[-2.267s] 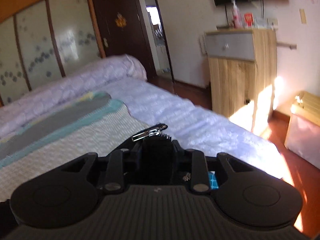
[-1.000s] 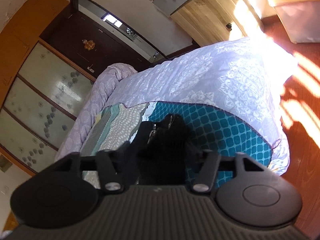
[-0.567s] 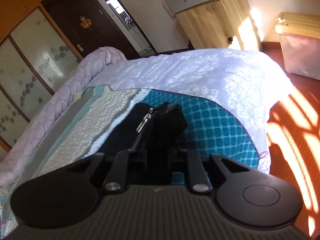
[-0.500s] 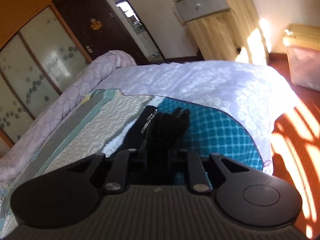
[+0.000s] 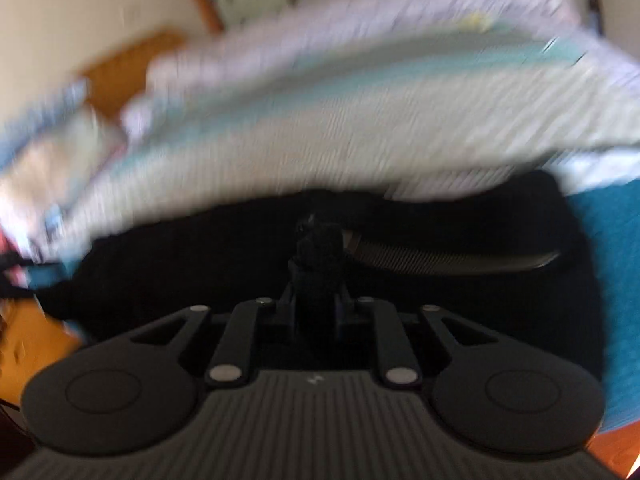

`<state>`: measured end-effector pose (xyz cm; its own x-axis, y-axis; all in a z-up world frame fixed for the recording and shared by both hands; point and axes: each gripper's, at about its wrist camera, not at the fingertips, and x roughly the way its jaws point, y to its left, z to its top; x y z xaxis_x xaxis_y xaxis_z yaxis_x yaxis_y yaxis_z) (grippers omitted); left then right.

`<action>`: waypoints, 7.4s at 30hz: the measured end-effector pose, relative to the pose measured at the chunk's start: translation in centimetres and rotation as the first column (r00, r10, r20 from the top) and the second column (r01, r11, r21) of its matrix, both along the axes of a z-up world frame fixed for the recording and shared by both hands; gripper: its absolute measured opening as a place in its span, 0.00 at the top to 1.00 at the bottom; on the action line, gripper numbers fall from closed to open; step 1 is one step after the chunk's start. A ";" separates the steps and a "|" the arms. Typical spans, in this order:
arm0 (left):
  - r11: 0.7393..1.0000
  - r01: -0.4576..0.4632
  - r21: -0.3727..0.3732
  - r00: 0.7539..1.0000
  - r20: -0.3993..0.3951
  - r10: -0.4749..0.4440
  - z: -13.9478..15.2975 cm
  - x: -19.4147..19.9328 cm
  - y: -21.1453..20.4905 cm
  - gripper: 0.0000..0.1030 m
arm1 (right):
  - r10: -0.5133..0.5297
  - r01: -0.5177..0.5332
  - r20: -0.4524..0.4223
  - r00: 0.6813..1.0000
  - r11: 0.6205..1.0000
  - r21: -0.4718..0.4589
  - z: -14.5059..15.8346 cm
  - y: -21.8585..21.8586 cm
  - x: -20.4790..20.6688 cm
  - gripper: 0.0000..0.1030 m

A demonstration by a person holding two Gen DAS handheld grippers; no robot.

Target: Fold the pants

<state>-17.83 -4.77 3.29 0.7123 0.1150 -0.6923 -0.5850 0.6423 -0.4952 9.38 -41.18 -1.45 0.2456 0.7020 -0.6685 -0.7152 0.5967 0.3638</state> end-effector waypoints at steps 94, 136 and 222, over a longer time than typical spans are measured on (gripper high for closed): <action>0.982 -0.136 -0.128 0.985 0.091 0.148 -4.4 -8.0 6.3 0.14 | 0.226 -0.213 0.072 0.971 0.965 -0.154 0.5 15.0 -8.4 0.42; 0.939 0.272 0.208 0.922 0.221 -0.316 3.1 2.6 -2.0 0.72 | 0.278 -0.274 -0.012 0.961 0.954 0.121 0.1 20.1 -8.1 0.74; 0.954 0.294 -0.055 0.919 0.290 -0.266 2.5 7.9 -1.5 0.29 | -0.043 0.071 -0.080 0.996 0.919 0.387 9.7 3.6 -3.9 0.88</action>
<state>-9.88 -6.31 5.77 0.8700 -0.1738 -0.4613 -0.2194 0.7015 -0.6780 5.45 -37.62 8.26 0.2564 0.8963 -0.3618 -0.6495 0.4370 0.6223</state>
